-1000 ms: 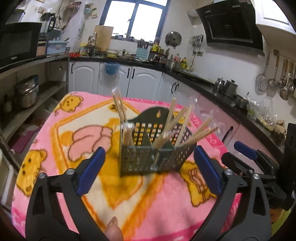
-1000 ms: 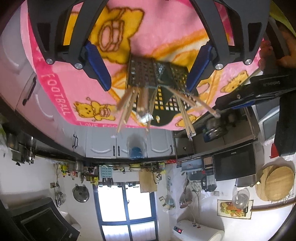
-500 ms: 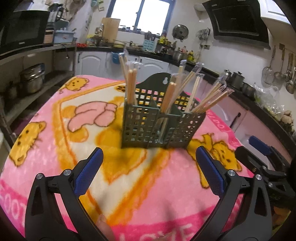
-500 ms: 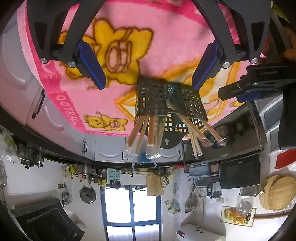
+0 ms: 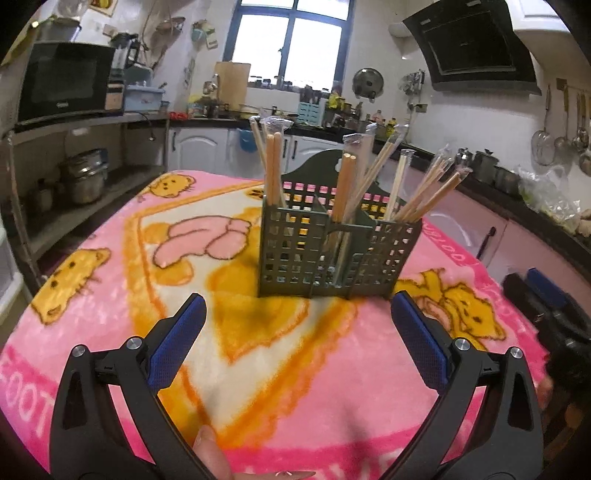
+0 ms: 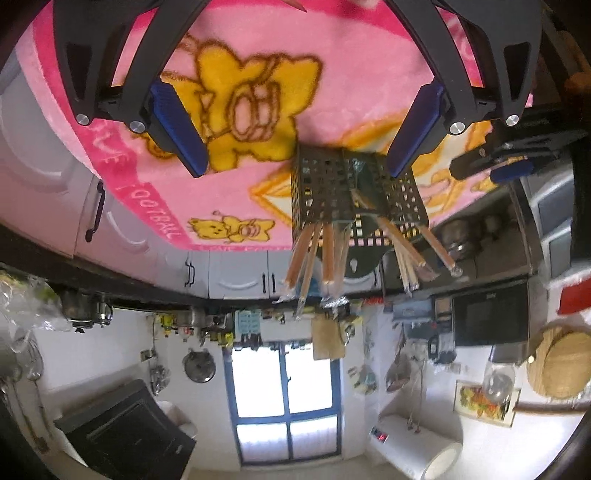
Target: Organize utensils
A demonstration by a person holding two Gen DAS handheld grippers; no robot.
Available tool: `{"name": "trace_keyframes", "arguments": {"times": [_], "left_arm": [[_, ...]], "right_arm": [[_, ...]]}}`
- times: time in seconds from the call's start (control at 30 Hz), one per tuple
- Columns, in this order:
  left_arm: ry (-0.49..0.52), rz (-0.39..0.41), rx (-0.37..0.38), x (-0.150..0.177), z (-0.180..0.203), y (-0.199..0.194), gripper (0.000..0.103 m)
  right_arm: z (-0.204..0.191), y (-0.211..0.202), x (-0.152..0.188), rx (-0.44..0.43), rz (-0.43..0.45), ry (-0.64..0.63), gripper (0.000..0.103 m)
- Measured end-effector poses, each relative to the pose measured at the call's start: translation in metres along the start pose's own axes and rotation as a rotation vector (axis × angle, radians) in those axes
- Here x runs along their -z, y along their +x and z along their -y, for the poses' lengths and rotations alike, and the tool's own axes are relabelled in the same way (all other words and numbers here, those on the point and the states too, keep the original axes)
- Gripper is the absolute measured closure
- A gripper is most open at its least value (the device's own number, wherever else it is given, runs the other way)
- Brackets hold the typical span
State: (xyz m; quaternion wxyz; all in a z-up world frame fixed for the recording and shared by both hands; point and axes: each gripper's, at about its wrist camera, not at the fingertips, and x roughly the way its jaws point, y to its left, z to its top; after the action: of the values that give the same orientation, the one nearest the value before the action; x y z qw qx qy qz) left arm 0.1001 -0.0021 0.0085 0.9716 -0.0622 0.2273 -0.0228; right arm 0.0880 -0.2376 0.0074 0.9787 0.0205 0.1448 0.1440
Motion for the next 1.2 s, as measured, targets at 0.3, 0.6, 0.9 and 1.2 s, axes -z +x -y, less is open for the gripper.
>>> {"name": "trace_keyframes", "arguments": {"times": [0.3,0.6,0.9,1.2], "left_arm": [[0.006,0.042,0.025,0.007,0.000,-0.001,0.011],[0.007,0.043,0.023,0.007,0.001,0.000,0.011],[-0.007,0.048,0.020,0.009,-0.003,0.000,0.011],[-0.005,0.049,0.018,0.008,-0.003,-0.001,0.011]], "right_arm": [[-0.002,-0.001,0.011,0.010,0.021,-0.027,0.007],[-0.002,0.000,0.013,0.005,0.007,-0.020,0.007],[-0.002,0.001,0.014,0.005,0.001,-0.019,0.007],[-0.002,0.002,0.015,0.007,-0.004,-0.021,0.007]]}}
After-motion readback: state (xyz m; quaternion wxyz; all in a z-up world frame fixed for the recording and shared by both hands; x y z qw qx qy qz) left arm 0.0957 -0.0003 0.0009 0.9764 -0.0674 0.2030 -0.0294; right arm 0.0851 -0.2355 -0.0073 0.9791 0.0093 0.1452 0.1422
